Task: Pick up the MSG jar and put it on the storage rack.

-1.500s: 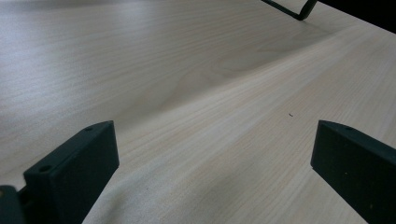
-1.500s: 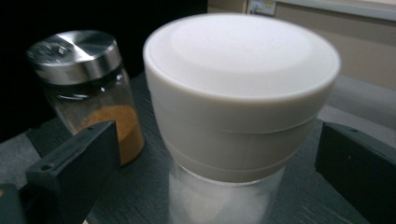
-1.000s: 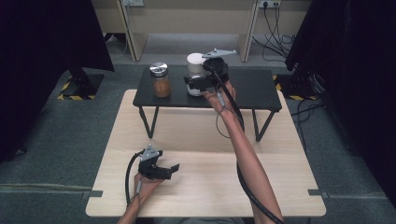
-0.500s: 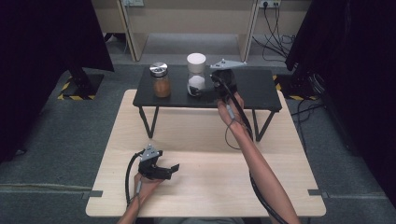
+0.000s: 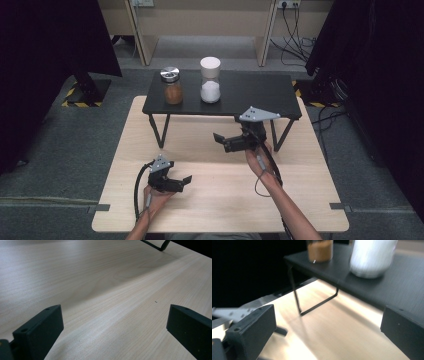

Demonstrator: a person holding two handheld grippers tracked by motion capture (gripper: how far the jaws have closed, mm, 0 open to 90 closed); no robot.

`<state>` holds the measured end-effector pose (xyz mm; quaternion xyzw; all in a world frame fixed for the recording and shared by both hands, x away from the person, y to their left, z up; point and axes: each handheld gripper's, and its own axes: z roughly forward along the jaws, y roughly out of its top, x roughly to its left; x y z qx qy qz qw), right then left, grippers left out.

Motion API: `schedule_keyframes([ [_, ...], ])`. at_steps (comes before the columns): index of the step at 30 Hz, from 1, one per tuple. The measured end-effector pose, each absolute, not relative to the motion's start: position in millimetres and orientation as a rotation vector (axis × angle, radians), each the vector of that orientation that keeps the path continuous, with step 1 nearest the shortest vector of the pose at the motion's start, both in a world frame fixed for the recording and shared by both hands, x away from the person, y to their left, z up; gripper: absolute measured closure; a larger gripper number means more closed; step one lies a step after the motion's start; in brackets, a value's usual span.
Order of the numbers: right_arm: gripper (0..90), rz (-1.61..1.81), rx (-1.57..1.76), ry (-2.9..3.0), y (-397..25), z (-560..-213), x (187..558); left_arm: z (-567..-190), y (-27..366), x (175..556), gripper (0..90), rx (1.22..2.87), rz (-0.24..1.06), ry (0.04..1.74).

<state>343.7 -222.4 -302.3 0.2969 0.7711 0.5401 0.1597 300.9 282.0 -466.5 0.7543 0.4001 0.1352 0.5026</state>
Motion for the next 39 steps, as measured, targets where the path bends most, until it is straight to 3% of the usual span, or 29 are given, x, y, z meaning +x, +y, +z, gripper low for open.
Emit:
schedule_keyframes([
  [9,0.3,1.518,0.933,2.233,-240.6,-367.1,326.8,-466.7,282.1,300.7,0.1,1.819,0.325,0.968],
  [18,0.3,1.507,1.004,2.237,-255.3,-410.2,324.2,-466.7,282.2,300.6,0.1,1.817,0.325,0.972],
  [39,0.3,1.413,1.018,2.307,-248.2,-447.4,320.5,-467.8,284.5,301.5,0.1,1.804,0.314,0.979],
])
